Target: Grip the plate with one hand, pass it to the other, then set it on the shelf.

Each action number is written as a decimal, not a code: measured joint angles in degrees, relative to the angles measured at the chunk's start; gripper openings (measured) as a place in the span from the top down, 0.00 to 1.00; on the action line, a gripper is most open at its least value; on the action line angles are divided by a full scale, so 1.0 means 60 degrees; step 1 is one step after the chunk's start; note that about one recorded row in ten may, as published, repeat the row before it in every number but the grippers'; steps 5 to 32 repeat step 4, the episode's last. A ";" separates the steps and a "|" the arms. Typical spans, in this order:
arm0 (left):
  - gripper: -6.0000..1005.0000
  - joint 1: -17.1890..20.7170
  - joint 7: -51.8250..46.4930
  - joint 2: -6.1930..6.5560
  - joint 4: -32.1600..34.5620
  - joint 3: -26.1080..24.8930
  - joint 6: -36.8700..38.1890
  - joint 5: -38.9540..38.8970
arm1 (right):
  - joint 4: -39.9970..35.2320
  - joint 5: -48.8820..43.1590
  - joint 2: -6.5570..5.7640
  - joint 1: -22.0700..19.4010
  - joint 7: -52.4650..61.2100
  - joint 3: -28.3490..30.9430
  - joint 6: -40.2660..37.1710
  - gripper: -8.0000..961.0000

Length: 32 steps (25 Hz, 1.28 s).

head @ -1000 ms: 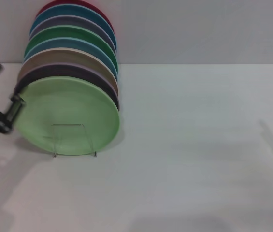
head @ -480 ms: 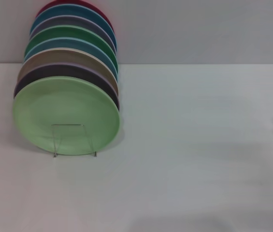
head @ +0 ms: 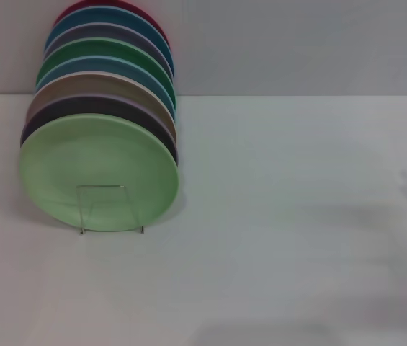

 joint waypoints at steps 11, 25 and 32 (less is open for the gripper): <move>0.22 -0.0014 -0.0472 0.0009 0.0055 0.0045 -0.0157 0.0005 | -0.0011 0.0006 0.0006 -0.0024 -0.0002 0.0041 -0.0001 0.15; 0.22 -0.0014 -0.0472 0.0009 0.0055 0.0045 -0.0157 0.0005 | -0.0011 0.0006 0.0006 -0.0024 -0.0002 0.0041 -0.0001 0.15; 0.22 -0.0014 -0.0472 0.0009 0.0055 0.0045 -0.0157 0.0005 | -0.0011 0.0006 0.0006 -0.0024 -0.0002 0.0041 -0.0001 0.15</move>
